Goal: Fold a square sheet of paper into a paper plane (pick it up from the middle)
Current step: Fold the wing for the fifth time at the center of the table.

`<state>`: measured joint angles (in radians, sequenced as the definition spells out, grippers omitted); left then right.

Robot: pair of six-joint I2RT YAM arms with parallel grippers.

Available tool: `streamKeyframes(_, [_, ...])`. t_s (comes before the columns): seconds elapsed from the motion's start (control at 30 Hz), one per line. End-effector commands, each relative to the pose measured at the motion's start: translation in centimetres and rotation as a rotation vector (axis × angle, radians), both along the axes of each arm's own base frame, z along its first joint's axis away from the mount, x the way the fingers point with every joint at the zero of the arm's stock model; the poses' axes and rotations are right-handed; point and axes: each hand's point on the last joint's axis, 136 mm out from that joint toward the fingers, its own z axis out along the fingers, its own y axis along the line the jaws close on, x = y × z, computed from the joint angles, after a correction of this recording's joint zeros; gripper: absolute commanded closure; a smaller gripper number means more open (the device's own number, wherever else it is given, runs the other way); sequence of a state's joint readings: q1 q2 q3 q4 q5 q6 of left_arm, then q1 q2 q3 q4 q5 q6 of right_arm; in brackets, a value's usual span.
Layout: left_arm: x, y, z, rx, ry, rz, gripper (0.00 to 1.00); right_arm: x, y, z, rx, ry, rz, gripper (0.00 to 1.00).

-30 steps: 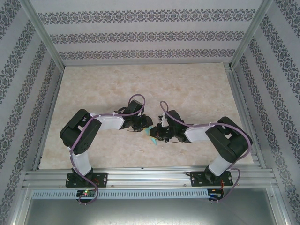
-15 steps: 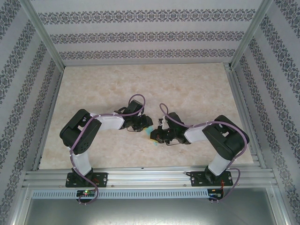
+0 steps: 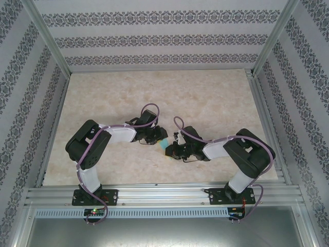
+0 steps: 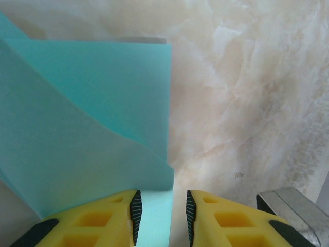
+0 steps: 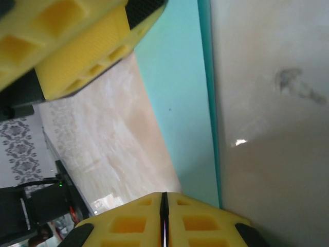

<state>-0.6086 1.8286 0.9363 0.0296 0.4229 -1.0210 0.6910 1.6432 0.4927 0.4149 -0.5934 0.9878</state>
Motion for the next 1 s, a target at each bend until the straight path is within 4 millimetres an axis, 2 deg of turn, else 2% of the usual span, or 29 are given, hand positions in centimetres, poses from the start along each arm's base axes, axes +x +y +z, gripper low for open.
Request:
streamKeyframes(0.0, [-1.5,2.1,-3.1,0.106,0.086,0.028,0.66,-3.6,-2.7,-2.8,-0.154,0.092,0.04,0.9])
streamKeyframes(0.2, [-1.5,2.1,-3.1,0.104,0.087,0.03,0.66,-4.8,-3.5,-3.0,-0.16,0.108,0.06,0.9])
streamKeyframes(0.33, [-1.4,2.0,-3.0,0.099,0.086,0.027,0.66,-5.0,-3.6,-2.9,-0.153,0.113,0.055,0.89])
streamKeyframes(0.67, [-1.6,2.1,-3.1,0.099,0.085,0.028,0.66,-1.1,-0.8,2.8,-0.031,-0.025,0.014,0.89])
streamKeyframes(0.77, [-1.5,2.1,-3.1,0.096,0.085,0.03,0.66,0.2,-0.2,3.3,-0.029,-0.046,-0.007,0.87])
streamKeyframes(0.97, [-1.6,2.1,-3.0,0.097,0.082,0.026,0.66,2.2,1.1,2.8,0.004,-0.031,-0.056,0.87])
